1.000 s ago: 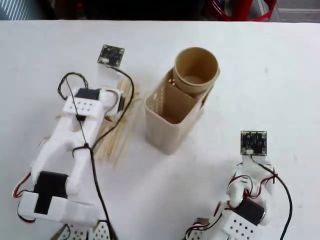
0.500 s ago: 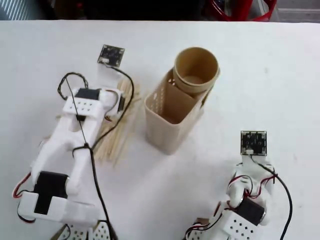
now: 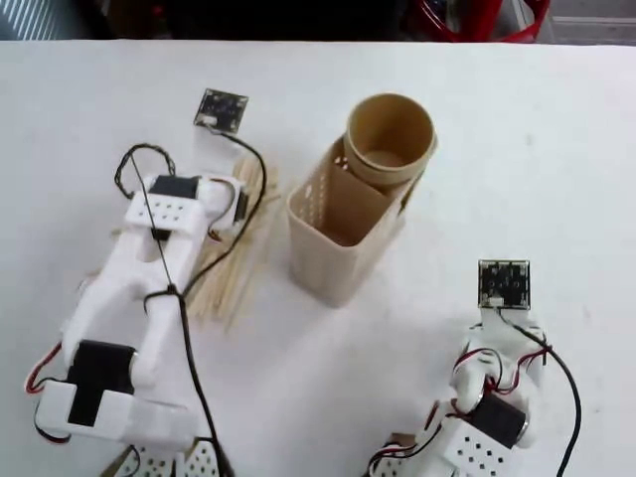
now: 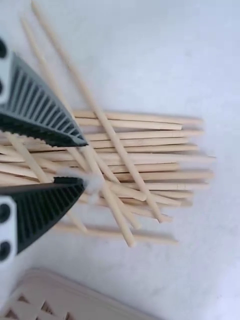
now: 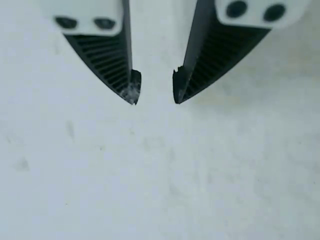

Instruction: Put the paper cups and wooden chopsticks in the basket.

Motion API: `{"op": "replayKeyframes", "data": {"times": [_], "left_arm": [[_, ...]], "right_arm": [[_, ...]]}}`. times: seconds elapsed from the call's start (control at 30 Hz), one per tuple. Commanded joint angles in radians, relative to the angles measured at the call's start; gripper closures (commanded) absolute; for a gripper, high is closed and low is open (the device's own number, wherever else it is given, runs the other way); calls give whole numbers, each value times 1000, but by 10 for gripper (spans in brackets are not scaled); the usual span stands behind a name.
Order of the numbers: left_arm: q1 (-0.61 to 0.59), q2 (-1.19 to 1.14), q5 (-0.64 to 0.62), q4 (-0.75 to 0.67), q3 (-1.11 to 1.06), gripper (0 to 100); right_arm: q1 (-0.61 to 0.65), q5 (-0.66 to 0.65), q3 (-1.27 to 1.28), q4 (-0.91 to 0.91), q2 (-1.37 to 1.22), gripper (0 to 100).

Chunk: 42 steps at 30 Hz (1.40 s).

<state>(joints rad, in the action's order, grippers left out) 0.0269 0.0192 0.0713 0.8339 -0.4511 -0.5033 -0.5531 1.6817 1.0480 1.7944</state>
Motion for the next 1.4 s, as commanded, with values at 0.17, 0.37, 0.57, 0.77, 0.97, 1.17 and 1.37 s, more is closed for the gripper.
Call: {"op": "replayKeyframes", "data": {"times": [0.17,0.37,0.57,0.77,0.97,1.17,1.37], "left_arm": [[-73,-13,120,242,295,880],[-4,-214,440,586,578,881],[-51,-294,577,680,657,880],[-68,-335,614,514,523,883],[-70,-426,617,381,480,884],[-70,-484,617,298,480,951],[-67,-493,612,292,480,978]], "right_arm": [[-7,-6,9,-18,8,885],[-7,-6,9,-18,8,885],[-7,-6,9,-18,8,885],[-8,-6,9,-18,8,885],[-8,-6,9,-18,8,885],[-8,-6,9,-18,8,885],[-8,-6,9,-18,8,885]]}}
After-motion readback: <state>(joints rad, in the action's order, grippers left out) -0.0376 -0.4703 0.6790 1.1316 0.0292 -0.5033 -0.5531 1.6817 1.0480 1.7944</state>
